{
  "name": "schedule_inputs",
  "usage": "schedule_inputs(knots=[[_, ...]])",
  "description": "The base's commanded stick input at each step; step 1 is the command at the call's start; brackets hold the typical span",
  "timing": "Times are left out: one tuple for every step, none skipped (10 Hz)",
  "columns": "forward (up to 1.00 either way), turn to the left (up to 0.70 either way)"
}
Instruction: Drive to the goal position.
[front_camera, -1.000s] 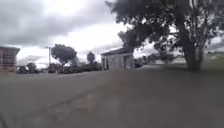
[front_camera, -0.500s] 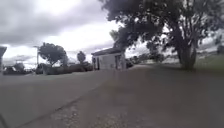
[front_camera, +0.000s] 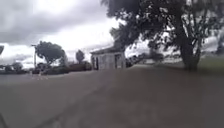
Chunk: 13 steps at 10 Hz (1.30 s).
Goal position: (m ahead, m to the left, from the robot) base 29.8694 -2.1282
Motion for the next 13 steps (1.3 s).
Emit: schedule_inputs(knots=[[1.00, -0.27], [1.00, -0.23], [1.00, -0.16], [1.00, -0.08], [1.00, 0.00], [1.00, -0.04], [1.00, -0.08], [1.00, -0.12], [1.00, -0.16], [1.00, -0.20], [1.00, -0.24], [1.00, -0.27], [1.00, -0.27]])
